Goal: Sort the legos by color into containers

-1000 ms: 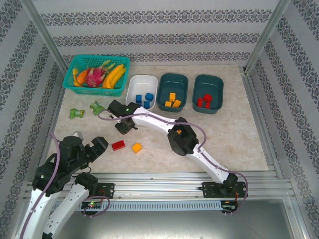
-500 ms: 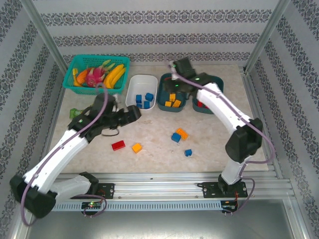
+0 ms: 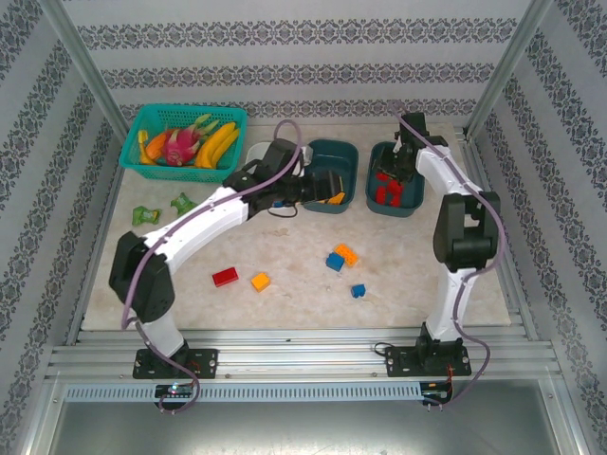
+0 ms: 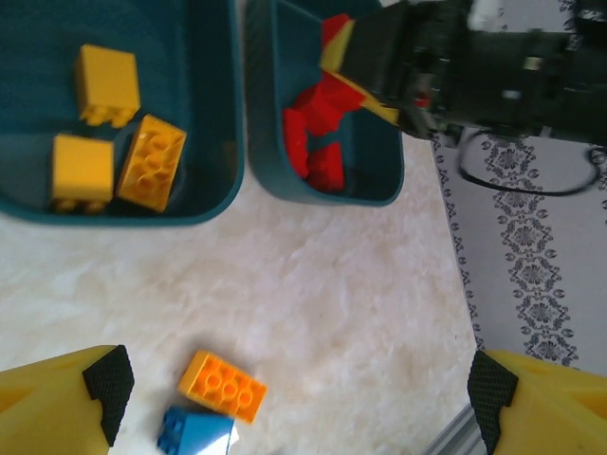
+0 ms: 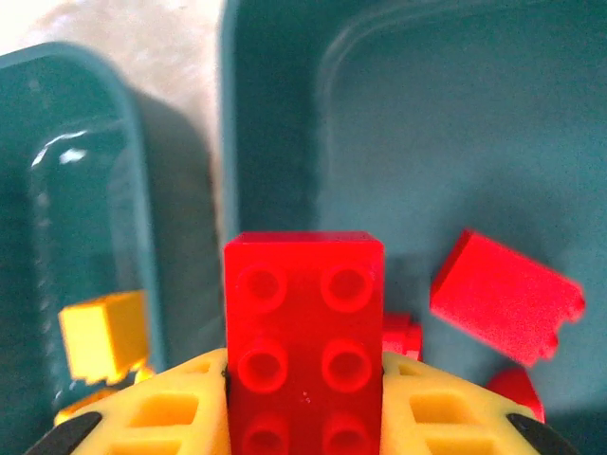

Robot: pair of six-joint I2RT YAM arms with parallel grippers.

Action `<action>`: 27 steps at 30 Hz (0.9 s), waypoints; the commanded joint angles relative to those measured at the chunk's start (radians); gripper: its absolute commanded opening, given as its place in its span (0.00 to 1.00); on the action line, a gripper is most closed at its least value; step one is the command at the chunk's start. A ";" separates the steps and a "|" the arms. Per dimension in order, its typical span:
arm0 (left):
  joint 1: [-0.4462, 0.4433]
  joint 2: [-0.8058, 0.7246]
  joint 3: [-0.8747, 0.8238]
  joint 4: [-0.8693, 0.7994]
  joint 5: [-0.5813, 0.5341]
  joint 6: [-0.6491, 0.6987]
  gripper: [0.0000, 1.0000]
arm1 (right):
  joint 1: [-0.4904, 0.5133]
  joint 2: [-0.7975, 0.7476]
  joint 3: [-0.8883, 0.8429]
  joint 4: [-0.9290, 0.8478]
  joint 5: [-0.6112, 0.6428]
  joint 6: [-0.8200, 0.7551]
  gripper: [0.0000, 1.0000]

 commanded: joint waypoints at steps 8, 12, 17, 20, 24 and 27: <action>-0.014 0.197 0.278 0.000 0.025 0.027 0.93 | -0.043 0.257 0.315 -0.164 -0.003 0.047 0.28; -0.014 0.209 0.289 -0.028 0.014 0.034 0.93 | -0.043 0.269 0.324 -0.171 0.002 0.049 0.43; -0.015 0.203 0.276 -0.085 0.002 0.040 0.91 | -0.042 0.227 0.325 -0.172 -0.005 0.041 0.57; -0.017 0.191 0.258 -0.125 0.001 0.056 0.90 | -0.034 0.163 0.320 -0.171 -0.010 0.035 0.58; -0.037 0.159 0.222 -0.225 -0.022 0.137 0.88 | -0.010 -0.014 0.226 -0.139 0.000 0.036 0.58; -0.069 0.132 0.169 -0.297 -0.040 0.202 0.87 | 0.021 -0.200 0.055 -0.107 -0.002 0.038 0.58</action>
